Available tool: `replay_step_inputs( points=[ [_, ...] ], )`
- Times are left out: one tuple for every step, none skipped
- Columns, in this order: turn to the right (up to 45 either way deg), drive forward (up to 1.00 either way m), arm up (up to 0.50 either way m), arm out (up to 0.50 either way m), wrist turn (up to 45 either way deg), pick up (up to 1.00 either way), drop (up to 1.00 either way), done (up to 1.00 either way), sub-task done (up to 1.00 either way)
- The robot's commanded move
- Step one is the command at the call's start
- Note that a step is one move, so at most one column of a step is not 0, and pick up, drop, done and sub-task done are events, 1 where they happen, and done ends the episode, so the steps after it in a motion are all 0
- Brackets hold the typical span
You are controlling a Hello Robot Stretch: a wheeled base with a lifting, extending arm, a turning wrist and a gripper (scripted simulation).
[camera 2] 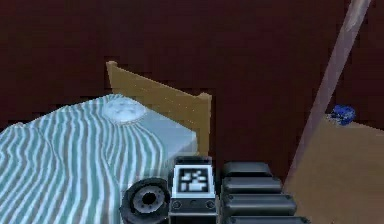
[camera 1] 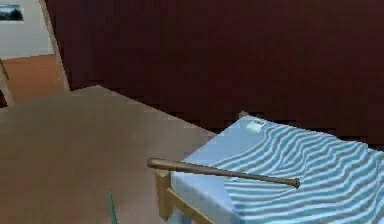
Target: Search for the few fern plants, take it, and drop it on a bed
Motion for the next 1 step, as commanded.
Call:
replay_step_inputs(
  points=[
    [45.0, 0.00, 0.00, 0.00, 0.0, 0.00, 0.00, 0.00, 0.00]
  ],
)
